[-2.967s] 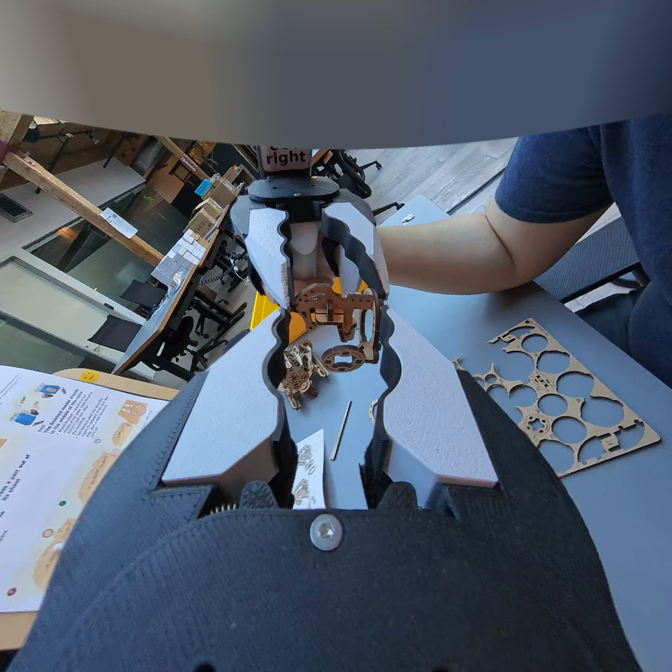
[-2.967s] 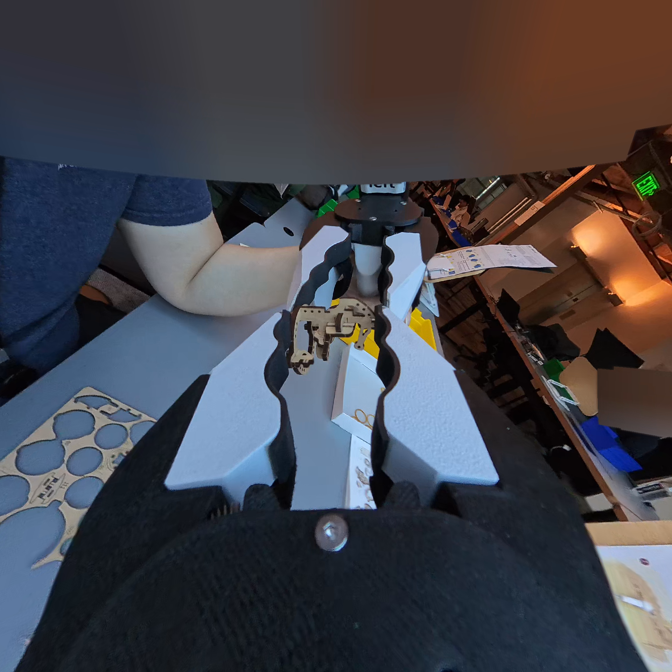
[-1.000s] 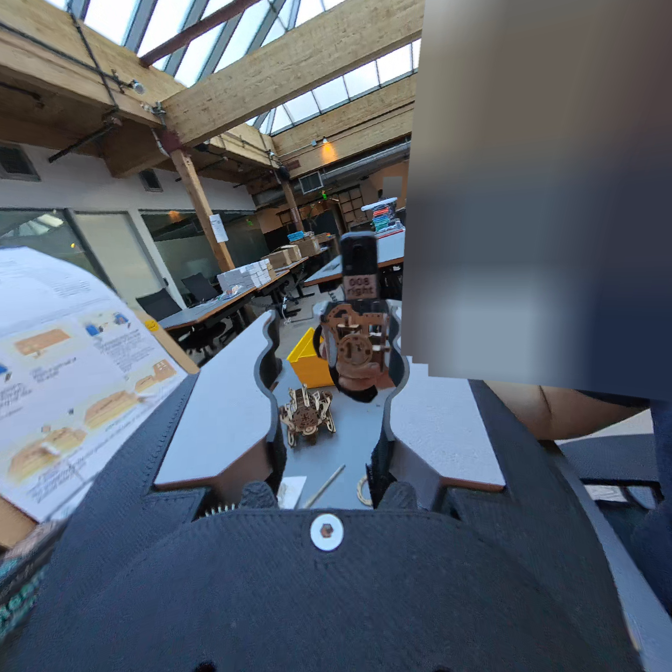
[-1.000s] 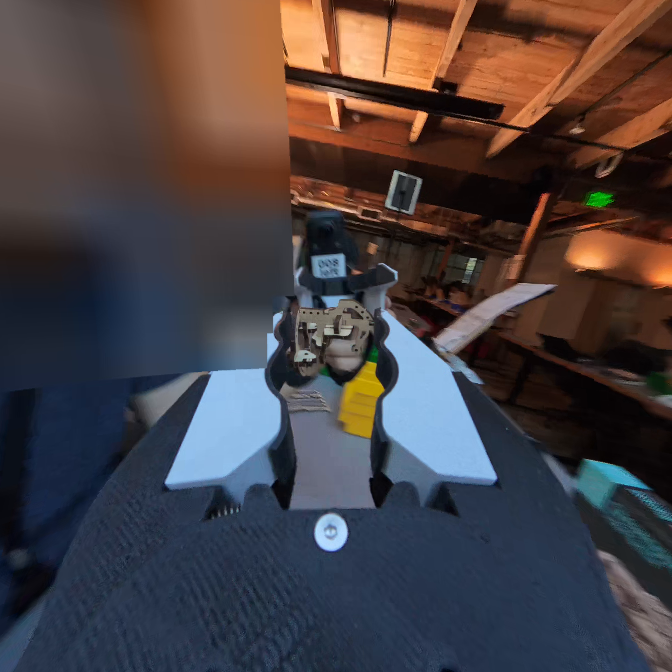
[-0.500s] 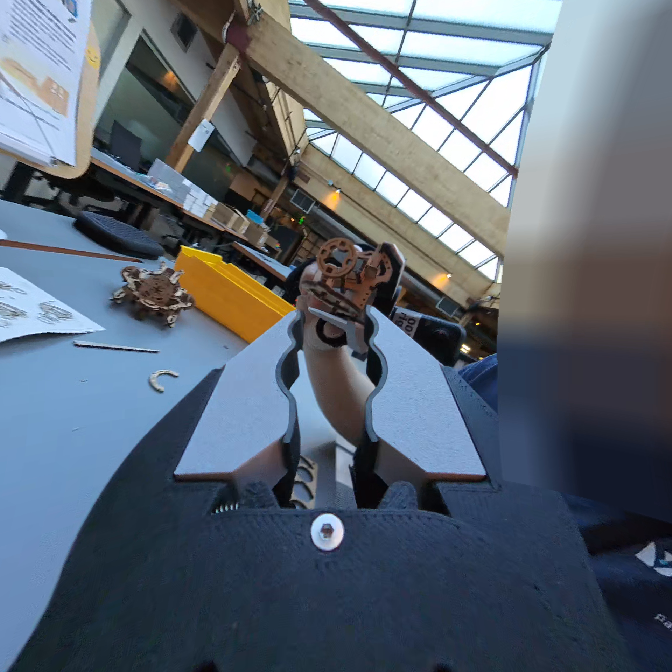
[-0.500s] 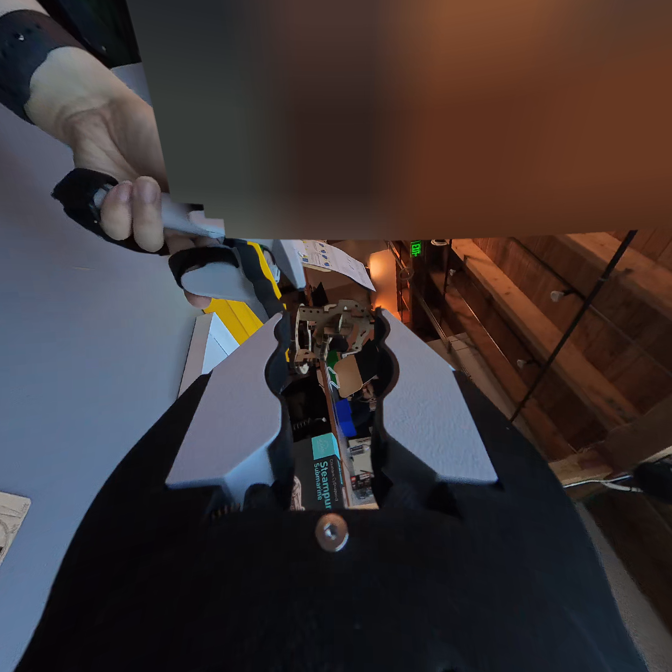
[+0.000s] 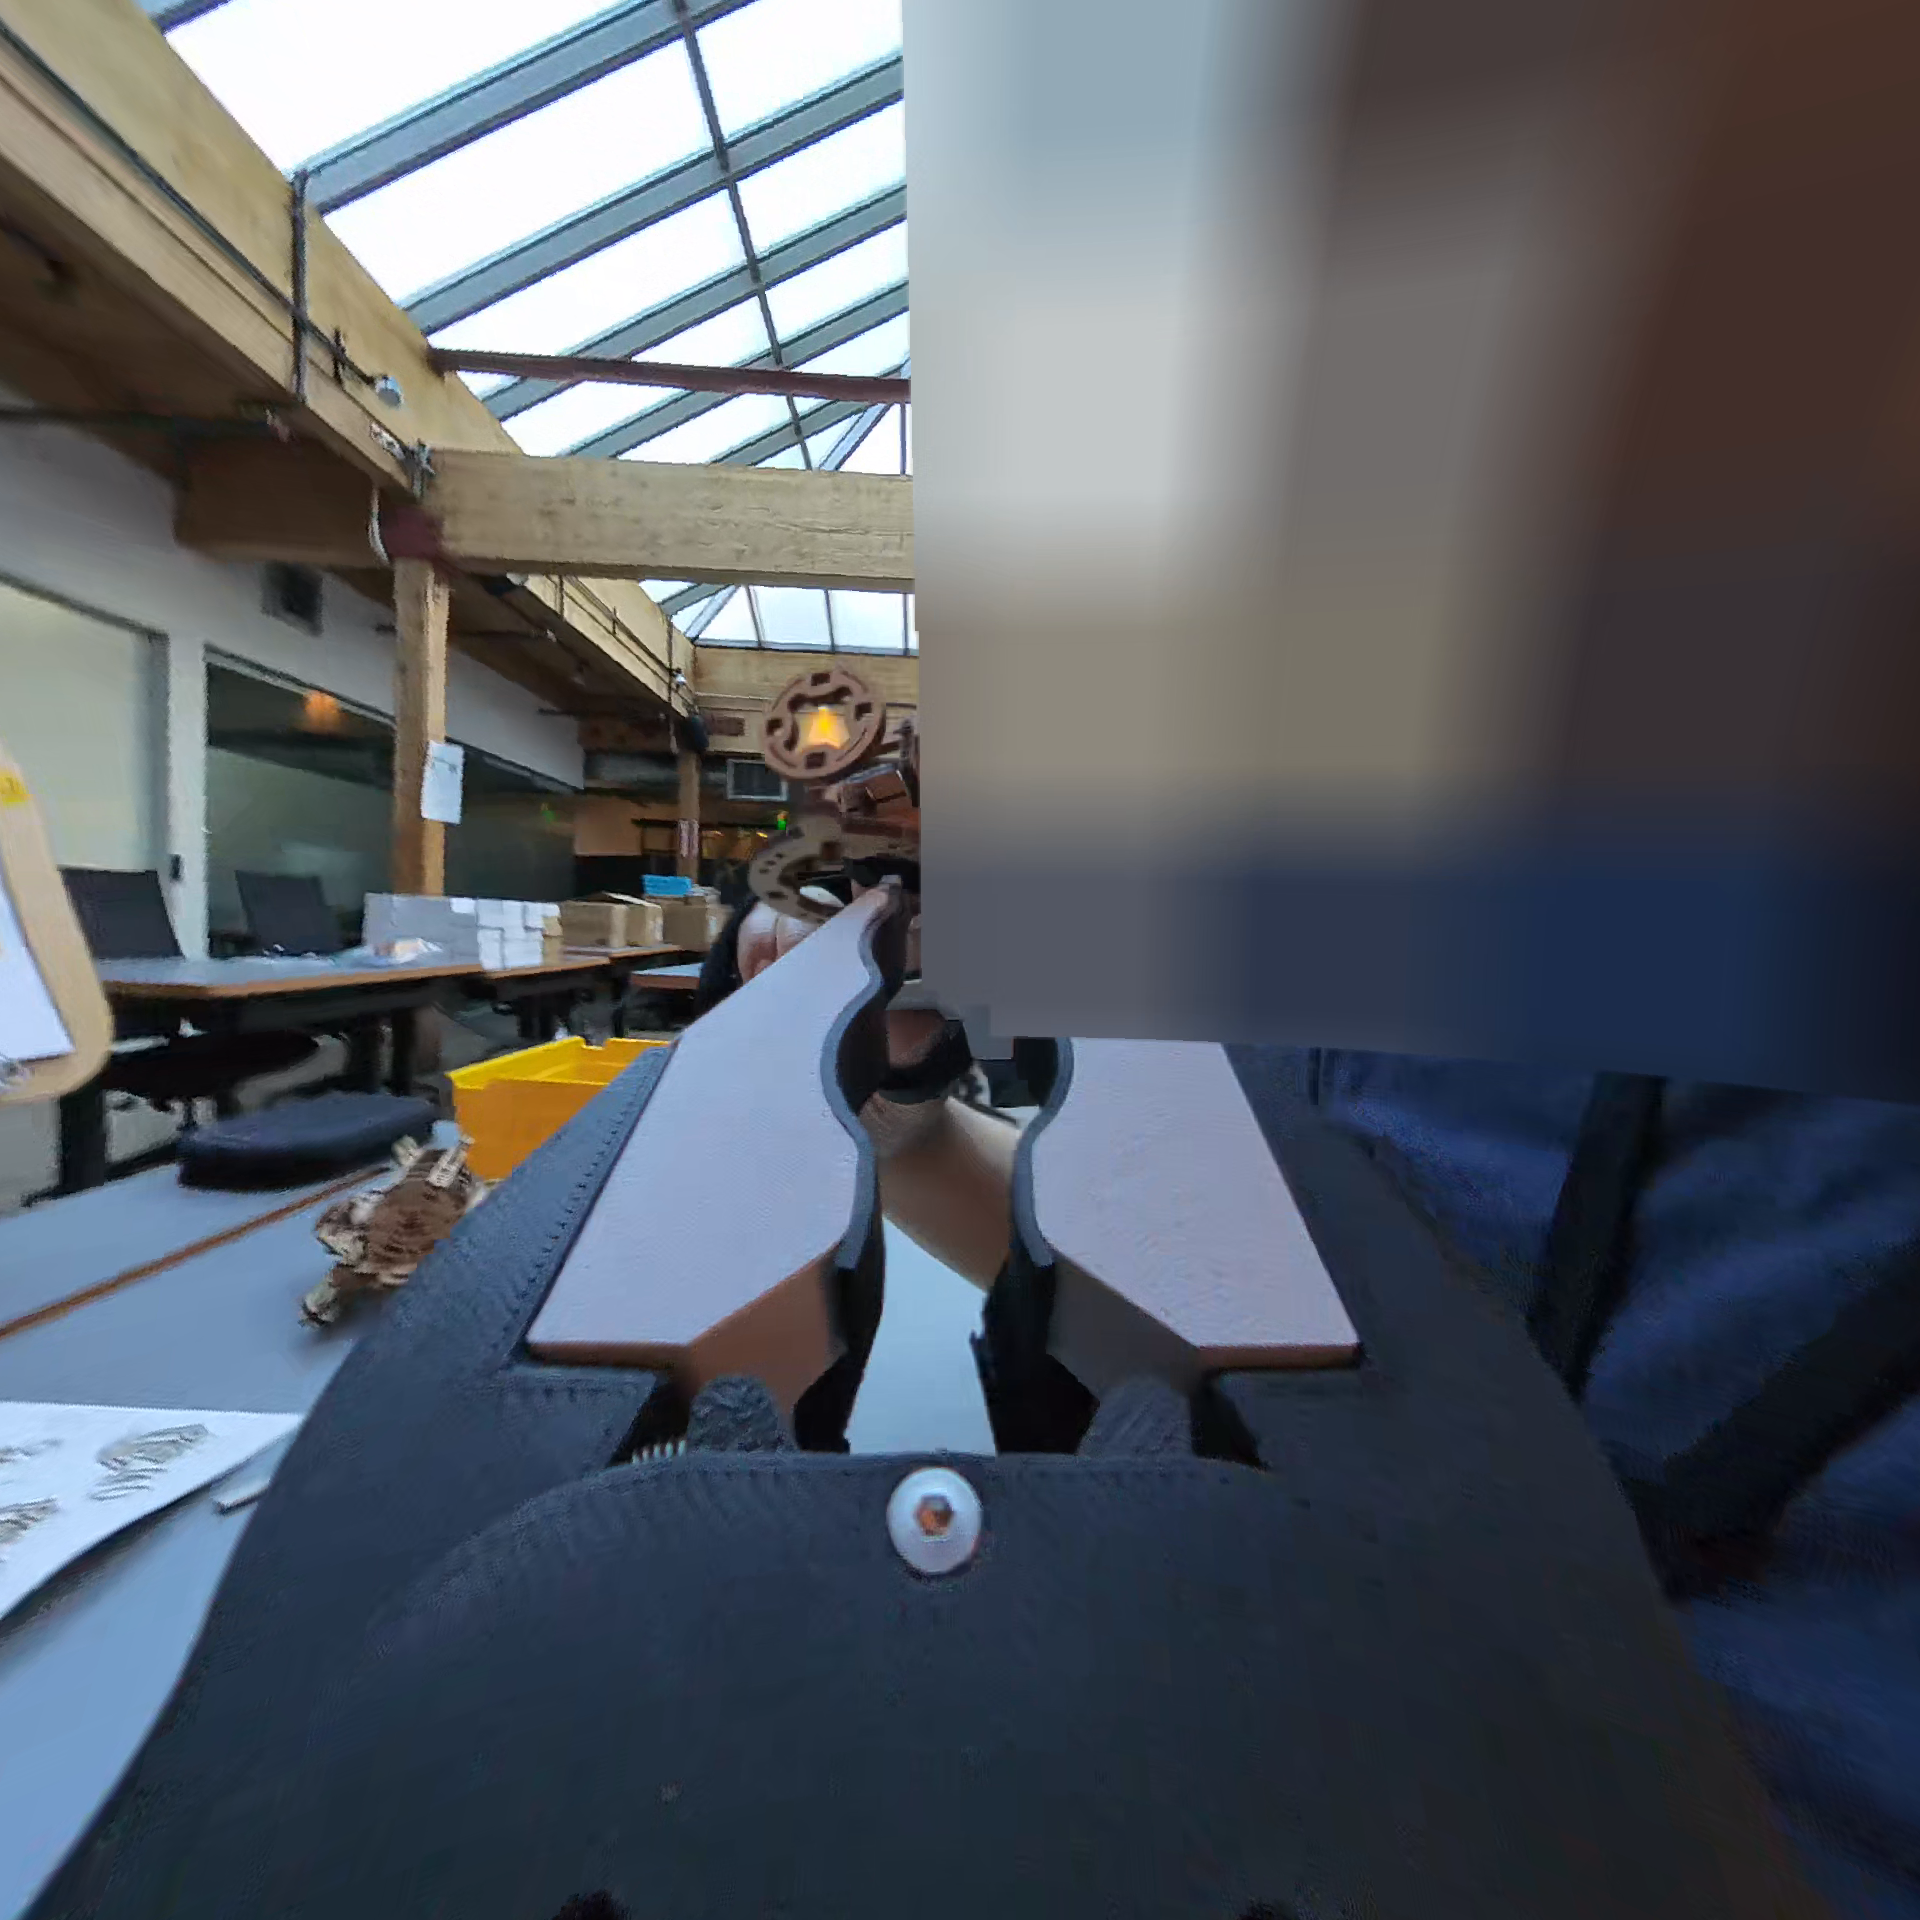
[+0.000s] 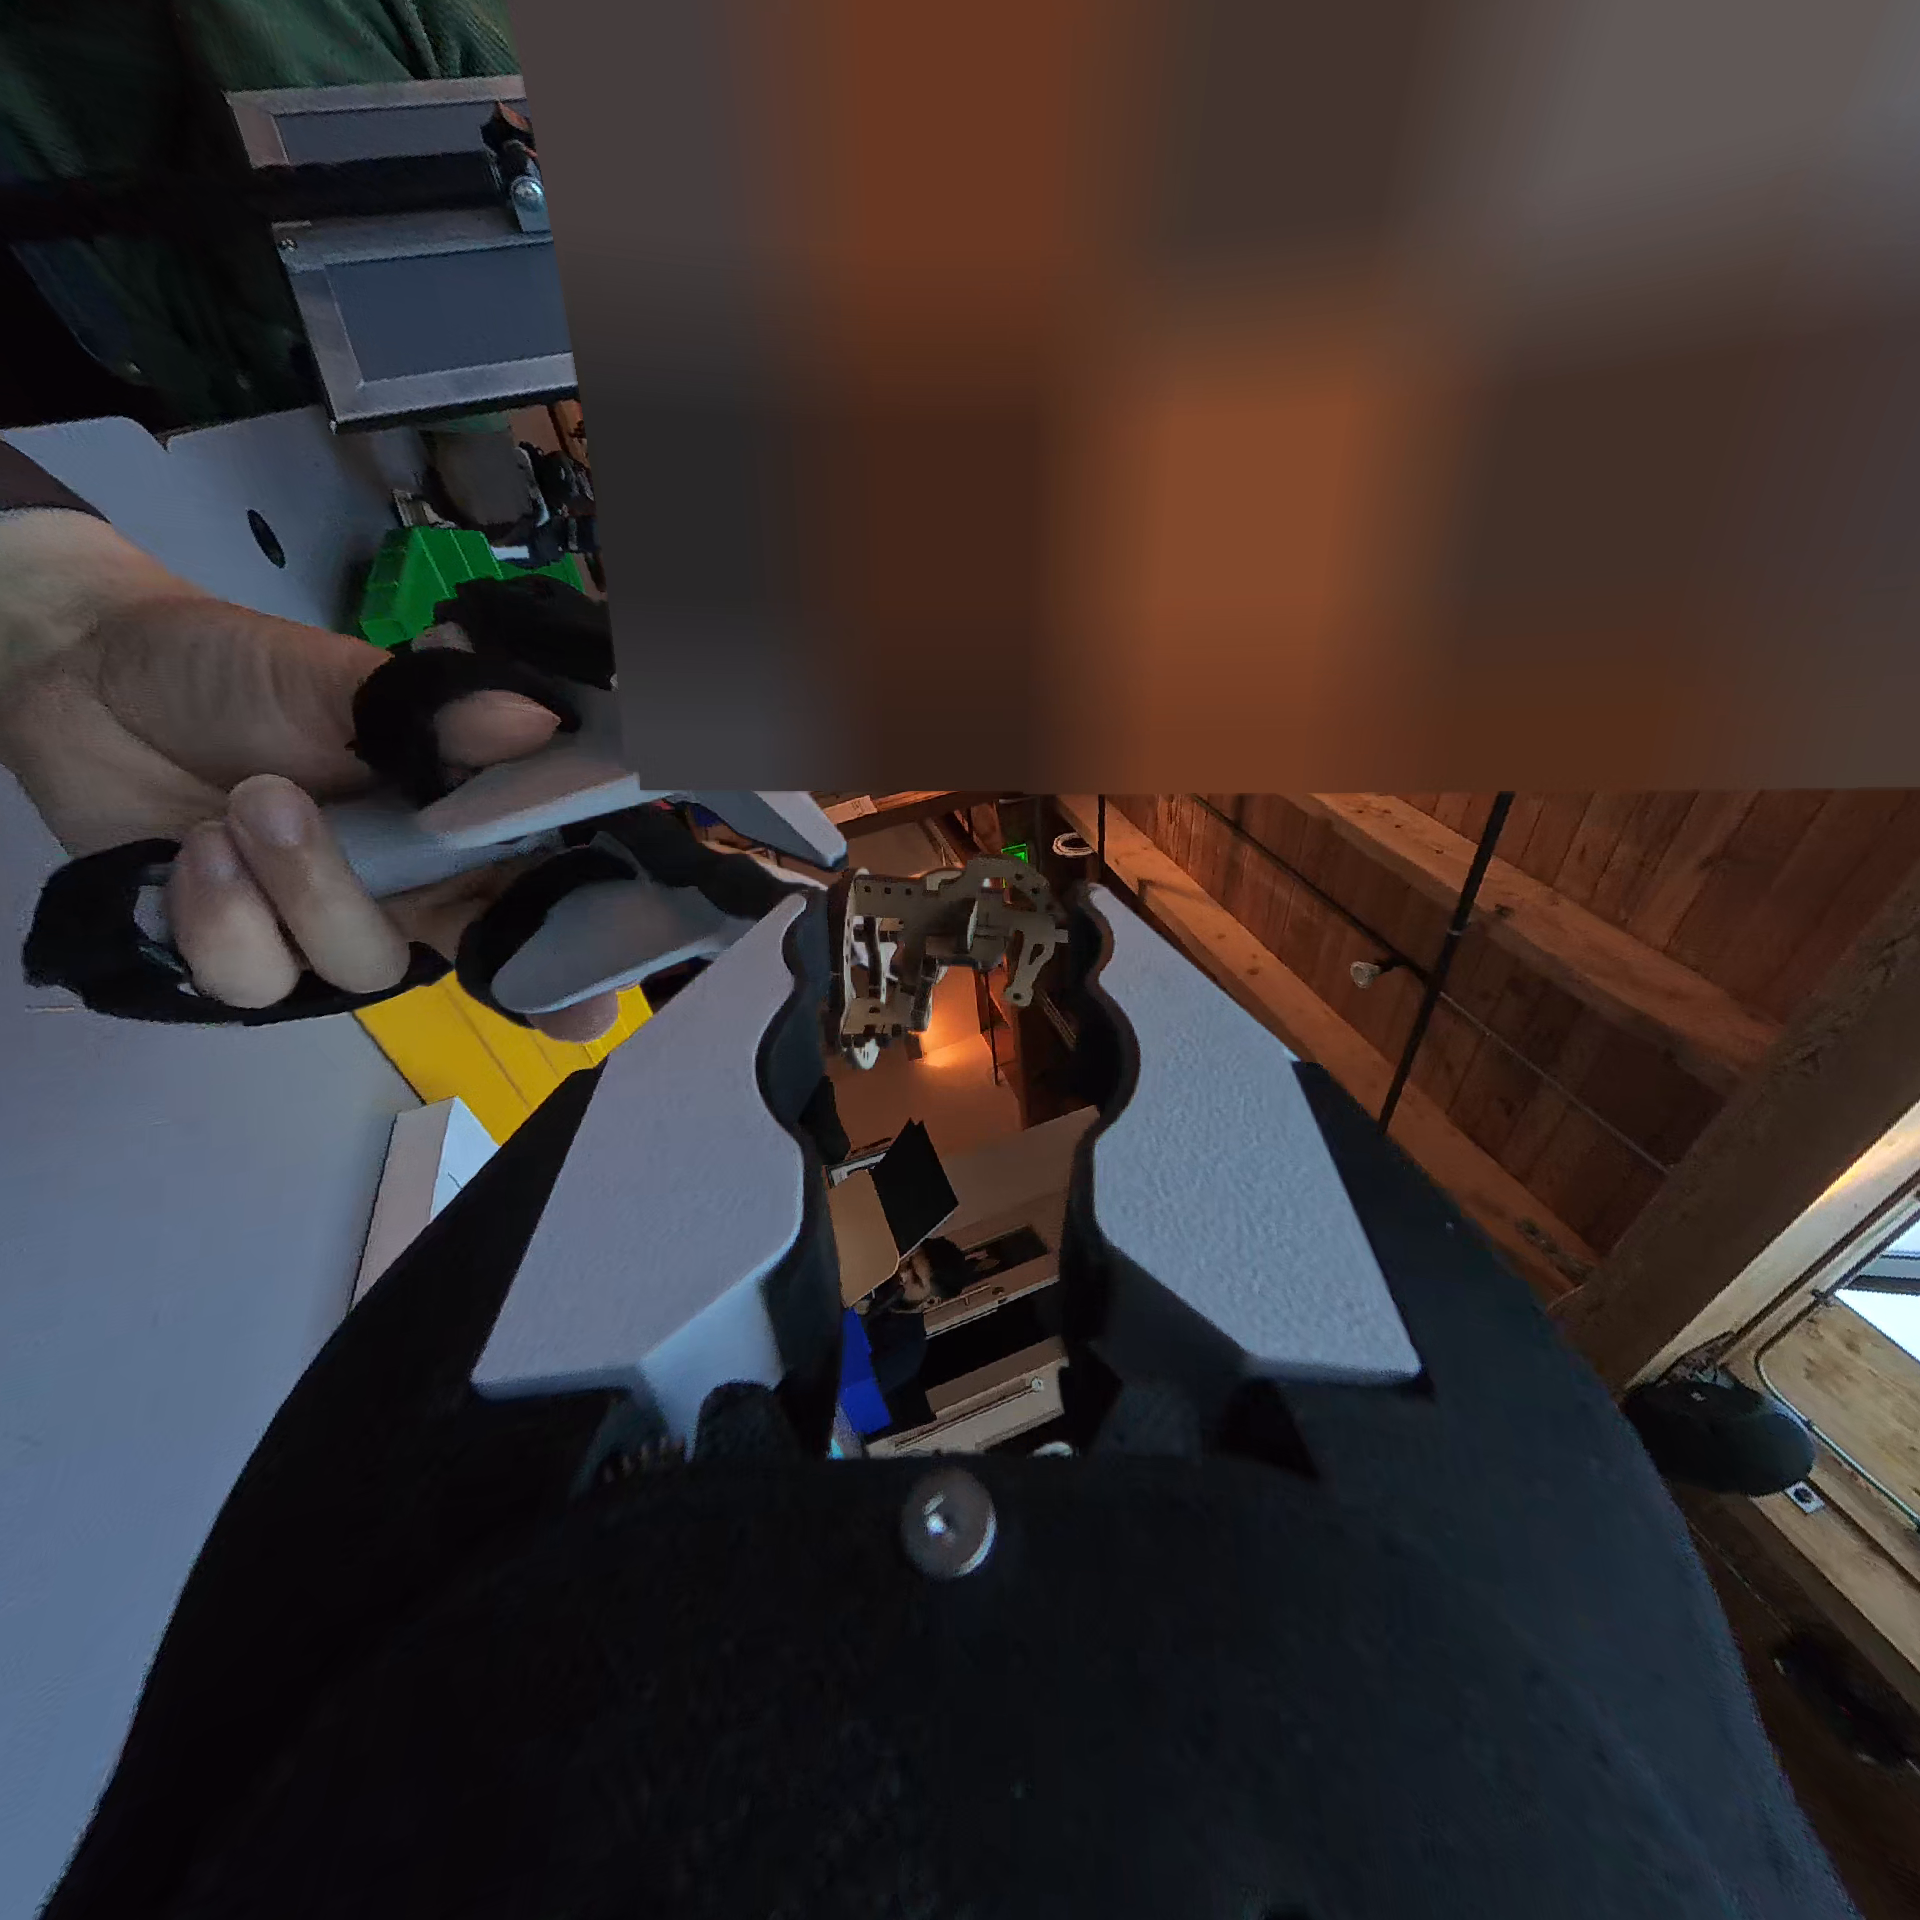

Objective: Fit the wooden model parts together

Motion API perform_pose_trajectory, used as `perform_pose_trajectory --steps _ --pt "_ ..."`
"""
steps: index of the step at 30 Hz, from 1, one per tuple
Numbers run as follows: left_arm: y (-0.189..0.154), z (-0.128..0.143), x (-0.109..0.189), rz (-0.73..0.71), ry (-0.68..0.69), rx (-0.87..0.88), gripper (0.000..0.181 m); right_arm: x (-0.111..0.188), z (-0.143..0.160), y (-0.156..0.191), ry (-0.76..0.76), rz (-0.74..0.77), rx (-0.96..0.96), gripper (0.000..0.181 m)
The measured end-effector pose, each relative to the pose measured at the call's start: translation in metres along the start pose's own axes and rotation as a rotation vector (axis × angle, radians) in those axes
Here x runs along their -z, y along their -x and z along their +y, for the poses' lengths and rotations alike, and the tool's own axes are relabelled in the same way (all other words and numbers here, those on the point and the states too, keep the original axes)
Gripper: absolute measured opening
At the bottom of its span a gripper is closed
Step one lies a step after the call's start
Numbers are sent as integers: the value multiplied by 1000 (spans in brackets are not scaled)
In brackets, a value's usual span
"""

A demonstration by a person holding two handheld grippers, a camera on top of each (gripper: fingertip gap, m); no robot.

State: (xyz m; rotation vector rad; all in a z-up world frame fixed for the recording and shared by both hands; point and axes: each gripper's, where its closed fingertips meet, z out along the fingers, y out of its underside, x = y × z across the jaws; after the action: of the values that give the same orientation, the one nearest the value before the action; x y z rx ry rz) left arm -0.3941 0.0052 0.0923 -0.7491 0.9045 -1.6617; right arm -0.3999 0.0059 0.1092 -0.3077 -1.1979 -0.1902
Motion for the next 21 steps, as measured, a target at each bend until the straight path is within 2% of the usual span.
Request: perform_pose_trajectory --steps 1,5,10,15,18,19,21 --pt "2 -2 0 -24 -1 -34 11 -1 -1 1 -3 -1 -2 44" --pt "-3 -6 -2 -24 -12 -79 8 -1 -3 -1 -12 27 -14 45" --pt "-3 -3 -4 -68 47 -200 5 2 0 -2 -4 35 -6 45" --pt "11 -4 4 -203 187 -512 5 2 12 4 53 -10 -56 54" --pt "28 1 15 -292 362 -714 5 7 27 7 104 -53 -307 55" --pt "32 0 18 -301 401 -752 5 9 32 6 117 -65 -479 49" --pt "41 -1 25 -340 471 -800 5 10 50 -1 148 -29 -959 45"
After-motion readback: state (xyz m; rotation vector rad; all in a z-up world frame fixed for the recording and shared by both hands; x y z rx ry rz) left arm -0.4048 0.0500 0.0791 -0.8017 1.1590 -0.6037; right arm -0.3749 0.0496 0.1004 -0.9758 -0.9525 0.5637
